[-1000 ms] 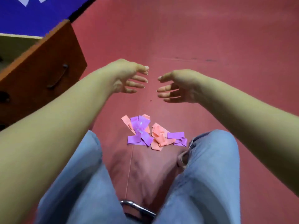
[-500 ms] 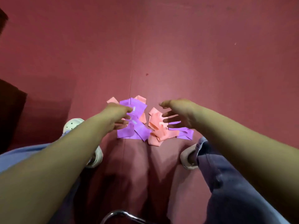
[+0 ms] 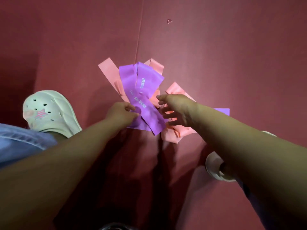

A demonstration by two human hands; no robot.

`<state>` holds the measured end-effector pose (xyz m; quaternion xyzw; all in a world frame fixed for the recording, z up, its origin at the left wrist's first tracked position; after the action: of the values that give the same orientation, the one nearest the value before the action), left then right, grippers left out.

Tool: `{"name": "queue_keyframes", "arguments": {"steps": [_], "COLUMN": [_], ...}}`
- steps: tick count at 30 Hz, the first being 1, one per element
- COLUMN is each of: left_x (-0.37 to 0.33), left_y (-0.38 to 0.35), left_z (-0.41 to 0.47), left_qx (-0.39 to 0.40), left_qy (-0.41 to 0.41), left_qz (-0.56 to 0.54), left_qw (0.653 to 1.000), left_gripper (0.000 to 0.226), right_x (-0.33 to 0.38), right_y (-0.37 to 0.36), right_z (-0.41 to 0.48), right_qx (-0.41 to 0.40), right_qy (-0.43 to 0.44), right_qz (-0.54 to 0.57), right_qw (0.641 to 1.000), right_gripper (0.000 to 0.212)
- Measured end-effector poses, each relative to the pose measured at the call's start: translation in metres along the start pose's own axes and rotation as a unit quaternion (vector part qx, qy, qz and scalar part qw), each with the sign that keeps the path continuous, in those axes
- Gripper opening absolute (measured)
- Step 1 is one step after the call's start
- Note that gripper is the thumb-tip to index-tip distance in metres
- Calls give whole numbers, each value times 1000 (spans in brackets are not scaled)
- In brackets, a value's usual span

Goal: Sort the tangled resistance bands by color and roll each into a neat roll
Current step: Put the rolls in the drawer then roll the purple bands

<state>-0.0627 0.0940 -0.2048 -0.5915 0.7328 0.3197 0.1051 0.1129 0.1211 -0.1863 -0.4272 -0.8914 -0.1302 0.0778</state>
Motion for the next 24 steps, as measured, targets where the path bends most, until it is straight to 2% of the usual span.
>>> {"name": "queue_keyframes", "arguments": {"steps": [3,5,8,10,12,16,20,23,24], "left_x": [4,4,2,1,3,10,7,11,11], "left_y": [-11,-19,-26,-26,-24,-17,-11,-13,-15], "left_z": [1,4,6,7,8,8,8,9,9], "left_qx": [38,55,54,35,17,-10,-18,-6,-8], "left_qy": [-15,-16,3,8,10,10,-22,-16,-21], "left_qz": [71,161,255,273,289,227,177,209,242], "left_qw": [997,985,965,961,957,974,984,978,970], "left_gripper": [32,37,36,34,34,24,4,37,40], "right_x": [-9,-13,-23,-30,-35,-40,-36,-35,-34], "right_y": [0,3,4,2,-2,-10,-13,-16,-18], "right_z": [10,15,20,22,24,28,31,33,33], "right_qx": [-13,-22,-23,-22,-24,-13,-10,-25,-25], "right_qy": [-5,-6,-12,-18,-25,-24,3,5,9], "right_qz": [3,-9,-2,3,2,-45,-94,-140,-156], "right_qw": [1000,1000,1000,1000,999,999,995,990,987], "right_gripper": [16,14,28,29,17,5,24,22,24]}}
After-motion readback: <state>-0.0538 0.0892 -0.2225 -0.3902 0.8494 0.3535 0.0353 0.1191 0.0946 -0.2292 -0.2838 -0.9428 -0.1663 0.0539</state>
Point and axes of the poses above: each hand's wrist, its own z-axis towards the middle knuckle, its own y-axis out of the back of the hand, x = y × z, the point moved 10 cm from there along z, towards the middle knuckle, and after that the axes turned 13 degrees about -z, right-handed, at the moved point
